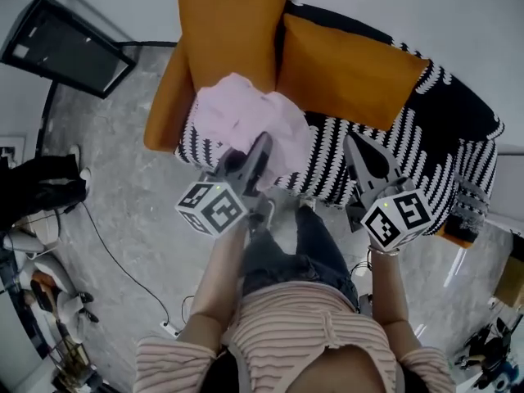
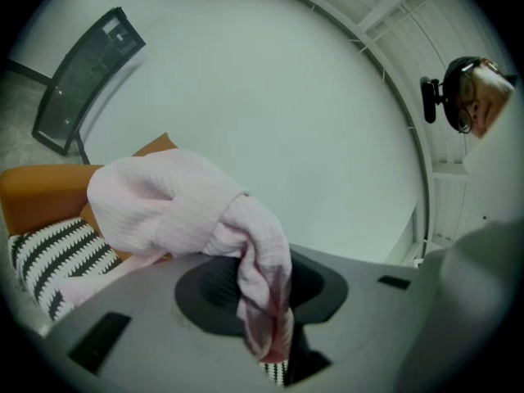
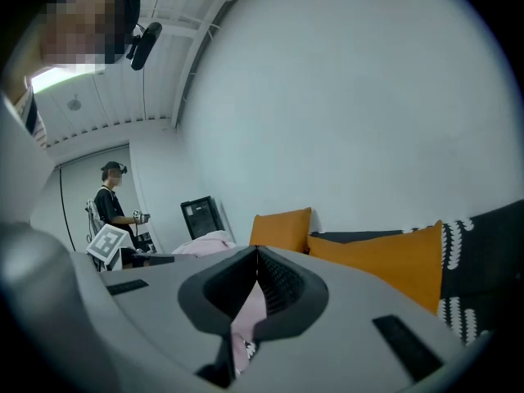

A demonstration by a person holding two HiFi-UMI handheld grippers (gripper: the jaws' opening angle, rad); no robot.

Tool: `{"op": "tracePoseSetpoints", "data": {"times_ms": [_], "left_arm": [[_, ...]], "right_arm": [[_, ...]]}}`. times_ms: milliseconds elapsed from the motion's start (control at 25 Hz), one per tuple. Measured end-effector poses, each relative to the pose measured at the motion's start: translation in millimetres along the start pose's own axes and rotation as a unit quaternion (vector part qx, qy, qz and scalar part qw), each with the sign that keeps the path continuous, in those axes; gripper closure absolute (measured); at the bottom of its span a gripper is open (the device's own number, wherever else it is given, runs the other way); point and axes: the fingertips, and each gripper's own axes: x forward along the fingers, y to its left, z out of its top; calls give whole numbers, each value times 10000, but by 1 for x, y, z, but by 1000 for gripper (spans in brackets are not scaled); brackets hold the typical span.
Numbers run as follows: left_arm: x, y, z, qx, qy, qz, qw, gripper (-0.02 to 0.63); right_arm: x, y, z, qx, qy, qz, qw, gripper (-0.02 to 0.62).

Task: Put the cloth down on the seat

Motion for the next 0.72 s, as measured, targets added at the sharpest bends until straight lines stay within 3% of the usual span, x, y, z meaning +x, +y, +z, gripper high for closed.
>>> {"op": "tracePoseSetpoints", "data": {"times_ms": [400, 720], "left_arm": [[59, -1, -38, -539, -109, 389, 9977, 505], [86, 54, -62, -1091, -239, 696, 9913, 506]], "right_arm": [[28, -62, -9, -8, 645, 704, 9954, 588], [84, -63, -52, 0, 1241, 1049, 9867, 586]]}}
